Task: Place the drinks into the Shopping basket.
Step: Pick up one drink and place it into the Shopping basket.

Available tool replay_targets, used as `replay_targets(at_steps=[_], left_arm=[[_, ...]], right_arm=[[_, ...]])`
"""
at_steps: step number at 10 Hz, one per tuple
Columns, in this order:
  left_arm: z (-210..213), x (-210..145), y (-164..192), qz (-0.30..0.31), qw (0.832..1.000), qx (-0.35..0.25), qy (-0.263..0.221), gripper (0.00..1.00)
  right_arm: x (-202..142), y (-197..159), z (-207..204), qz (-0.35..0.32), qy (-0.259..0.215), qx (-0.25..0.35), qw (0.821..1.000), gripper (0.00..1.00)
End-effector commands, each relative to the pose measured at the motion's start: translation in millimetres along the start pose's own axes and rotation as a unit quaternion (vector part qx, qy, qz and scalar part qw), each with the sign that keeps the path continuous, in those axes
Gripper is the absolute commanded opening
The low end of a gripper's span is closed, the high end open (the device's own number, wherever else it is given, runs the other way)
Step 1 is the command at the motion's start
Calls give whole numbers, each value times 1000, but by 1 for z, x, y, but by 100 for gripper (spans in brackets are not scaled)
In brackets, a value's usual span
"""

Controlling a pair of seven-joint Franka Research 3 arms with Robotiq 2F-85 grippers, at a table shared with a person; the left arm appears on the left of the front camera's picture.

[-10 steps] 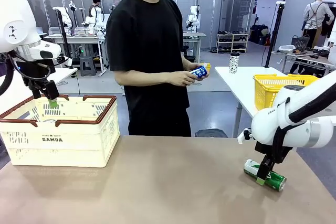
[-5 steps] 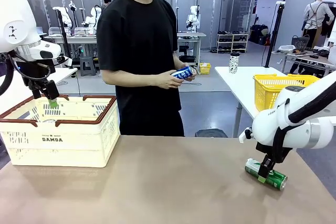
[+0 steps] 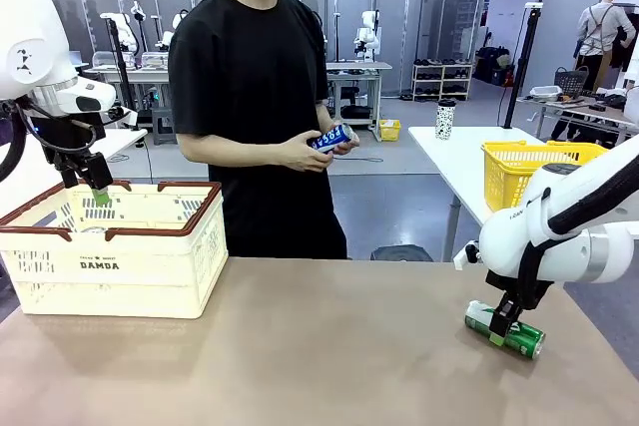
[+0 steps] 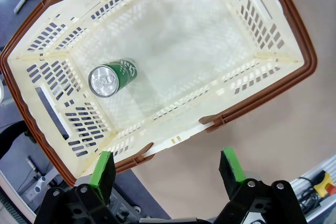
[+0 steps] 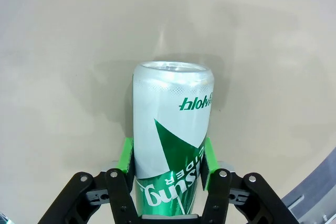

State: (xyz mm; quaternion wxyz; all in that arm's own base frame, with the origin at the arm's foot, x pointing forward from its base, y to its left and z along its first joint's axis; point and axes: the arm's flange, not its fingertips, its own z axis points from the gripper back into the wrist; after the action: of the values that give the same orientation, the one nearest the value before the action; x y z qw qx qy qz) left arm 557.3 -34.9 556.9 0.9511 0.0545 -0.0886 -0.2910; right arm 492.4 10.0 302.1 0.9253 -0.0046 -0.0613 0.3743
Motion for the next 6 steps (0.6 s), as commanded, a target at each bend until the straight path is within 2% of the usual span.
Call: replay_targets(at_steps=[1,3,6], left_arm=[[1,3,0,8,1000,1,-1,100],[1,3,0,8,1000,1,-1,100],[1,3,0,8,1000,1,-1,100]], right_arm=[[7,8,14,-45,9,-22,999,36],[20,15,37,-94,26,-41,994,36],[44,41,88,-127,14,-78,989,36]])
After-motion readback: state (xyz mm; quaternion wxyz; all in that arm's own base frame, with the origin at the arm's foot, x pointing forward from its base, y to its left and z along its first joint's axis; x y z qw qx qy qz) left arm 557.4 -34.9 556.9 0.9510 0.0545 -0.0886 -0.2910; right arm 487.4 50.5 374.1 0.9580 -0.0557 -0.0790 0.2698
